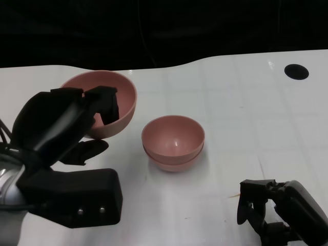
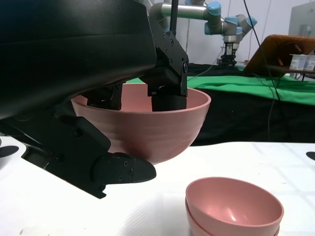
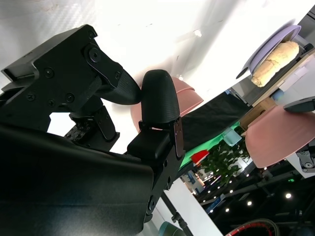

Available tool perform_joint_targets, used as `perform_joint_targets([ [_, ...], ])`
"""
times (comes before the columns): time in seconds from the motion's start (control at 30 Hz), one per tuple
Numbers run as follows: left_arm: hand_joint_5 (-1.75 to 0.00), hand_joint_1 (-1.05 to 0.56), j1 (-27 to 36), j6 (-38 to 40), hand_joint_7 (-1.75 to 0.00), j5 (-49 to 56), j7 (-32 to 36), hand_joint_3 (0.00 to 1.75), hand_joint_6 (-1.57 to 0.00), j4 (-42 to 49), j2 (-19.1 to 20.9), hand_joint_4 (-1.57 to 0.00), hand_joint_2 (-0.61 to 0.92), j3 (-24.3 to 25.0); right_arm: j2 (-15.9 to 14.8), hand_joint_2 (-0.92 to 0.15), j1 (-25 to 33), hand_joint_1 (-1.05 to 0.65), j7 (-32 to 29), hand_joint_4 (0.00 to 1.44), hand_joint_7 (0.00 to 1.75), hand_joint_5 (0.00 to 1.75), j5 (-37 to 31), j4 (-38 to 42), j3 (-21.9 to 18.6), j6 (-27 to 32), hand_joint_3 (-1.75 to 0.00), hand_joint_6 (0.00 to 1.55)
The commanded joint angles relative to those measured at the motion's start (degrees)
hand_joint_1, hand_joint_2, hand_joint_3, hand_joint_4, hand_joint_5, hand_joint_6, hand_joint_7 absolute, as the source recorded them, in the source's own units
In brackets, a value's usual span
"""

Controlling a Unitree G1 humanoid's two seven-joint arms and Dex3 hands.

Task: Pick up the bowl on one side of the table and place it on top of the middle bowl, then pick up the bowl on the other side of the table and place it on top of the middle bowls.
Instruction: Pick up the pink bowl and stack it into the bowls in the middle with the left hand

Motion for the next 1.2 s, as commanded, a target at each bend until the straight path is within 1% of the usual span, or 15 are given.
perform_joint_targets([
  [0.03, -1.75, -0.17, -2.7, -0.8, -1.72, 1.2, -0.6, 0.73, -0.6, -0.9, -1.1, -0.75, 0.64, -1.6, -0.4, -0.46, -0.4, -0.09, 0.0, 0.84, 1.66, 1.75, 0.7, 0.0, 0.4, -0.3, -1.31, 0.68],
  [0.07, -1.75, -0.17, -3.3, -0.9, -1.71, 1.8, -0.7, 0.73, -0.6, -0.7, -1.3, -0.75, 0.63, -2.2, -0.2, -0.46, -0.4, -0.09, -0.1, 0.84, 1.66, 1.75, 0.6, 0.2, 0.5, -0.4, -1.31, 0.68],
  [0.1, -1.75, -0.18, -3.6, -1.0, -1.5, 2.2, -0.9, 0.62, -0.71, -0.6, -1.5, -0.74, 0.64, -2.6, -0.2, -0.45, -0.5, -0.09, -0.3, 0.84, 1.66, 1.75, 0.6, 0.3, 0.6, -0.4, -1.31, 0.68],
  [0.13, -1.75, -0.19, -4.1, -1.0, -1.41, 2.5, -1.3, 0.57, -0.75, -0.4, -1.8, -0.74, 0.65, -3.2, -0.1, -0.45, -0.5, -0.09, -0.3, 0.84, 1.66, 1.75, 0.5, 0.4, 0.7, -0.3, -1.3, 0.68],
  [0.2, -1.75, -0.19, -4.7, -1.2, -1.53, 2.6, -1.6, 0.39, -0.69, -0.1, -2.3, -0.74, 0.72, -3.8, 0.0, -0.45, -0.5, -0.09, -0.6, 0.84, 1.66, 1.75, 0.3, 0.4, 0.9, -0.3, -1.3, 0.67],
  [0.27, -1.75, -0.19, -5.0, -1.3, -1.57, 2.8, -1.8, 0.35, -0.68, 0.0, -2.7, -0.74, 0.75, -4.3, 0.1, -0.45, -0.5, -0.09, -1.1, 0.84, 1.66, 1.75, -0.2, 0.3, 1.1, -0.3, -1.3, 0.67],
  [0.33, -1.75, -0.19, -5.5, -1.9, -1.52, 2.8, -1.8, 0.43, -0.7, 0.2, -3.2, -0.74, 0.73, -4.8, 0.2, -0.44, -0.4, -0.1, -1.4, 0.84, 1.65, 1.75, -0.6, -0.2, 1.3, 0.1, -1.3, 0.67],
  [0.4, -1.75, -0.18, -6.1, -2.3, -1.53, 2.7, -1.7, 0.49, -0.69, 0.7, -3.6, -0.73, 0.7, -5.3, 0.2, -0.46, -0.2, -0.11, -1.2, 0.84, 1.64, 1.75, -0.6, -1.0, 1.5, 0.8, -1.29, 0.68],
  [0.6, -1.75, -0.19, -8.0, -4.1, -1.4, 4.1, -0.2, 0.52, -0.76, 2.9, -5.7, -0.74, 0.68, -7.0, 0.5, -0.51, -0.1, -0.11, -1.3, 0.83, 1.62, 1.75, -0.7, -1.7, 1.7, 1.5, -1.24, 0.68],
  [0.63, -1.69, -0.21, -8.1, -4.3, -1.28, 4.3, 0.0, 0.51, -0.82, 3.2, -6.1, -0.77, 0.7, -7.2, 0.5, -0.51, 0.0, -0.11, -1.3, 0.83, 1.62, 1.75, -0.8, -1.7, 1.7, 1.5, -1.23, 0.68],
  [0.7, -1.66, -0.22, -8.8, -4.3, -1.2, 4.8, -0.6, 0.51, -0.86, 3.6, -6.9, -0.79, 0.72, -7.8, 0.6, -0.51, 0.0, -0.1, -1.4, 0.83, 1.62, 1.75, -1.0, -1.9, 1.7, 1.7, -1.24, 0.68],
  [0.9, -1.7, -0.17, -9.8, -4.2, -1.21, 5.5, -2.0, 0.44, -0.85, 3.8, -7.9, -0.77, 0.69, -8.9, 1.0, -0.51, 0.2, -0.11, -1.5, 0.83, 1.62, 1.75, -1.4, -2.5, 2.1, 1.9, -1.24, 0.68],
  [1.03, -1.58, -0.2, -10.1, -4.3, -1.12, 5.6, -2.1, 0.46, -0.89, 4.3, -8.6, -0.83, 0.7, -9.5, 1.3, -0.49, 0.2, -0.1, -1.6, 0.83, 1.58, 1.75, -1.7, -2.9, 2.3, 2.5, -1.27, 0.7],
  [1.13, -1.56, -0.2, -10.0, -5.2, -1.09, 5.5, -1.0, 0.49, -0.91, 5.0, -9.3, -0.83, 0.69, -9.8, 1.3, -0.47, 0.3, -0.11, -1.4, 0.83, 1.54, 1.75, -1.7, -3.3, 2.5, 2.8, -1.3, 0.71],
  [1.2, -1.6, -0.2, -9.9, -6.0, -1.14, 5.6, 0.0, 0.53, -0.9, 5.6, -9.6, -0.82, 0.66, -9.8, 1.2, -0.47, 0.4, -0.12, -1.3, 0.83, 1.51, 1.75, -1.7, -3.5, 2.6, 2.9, -1.31, 0.72],
])
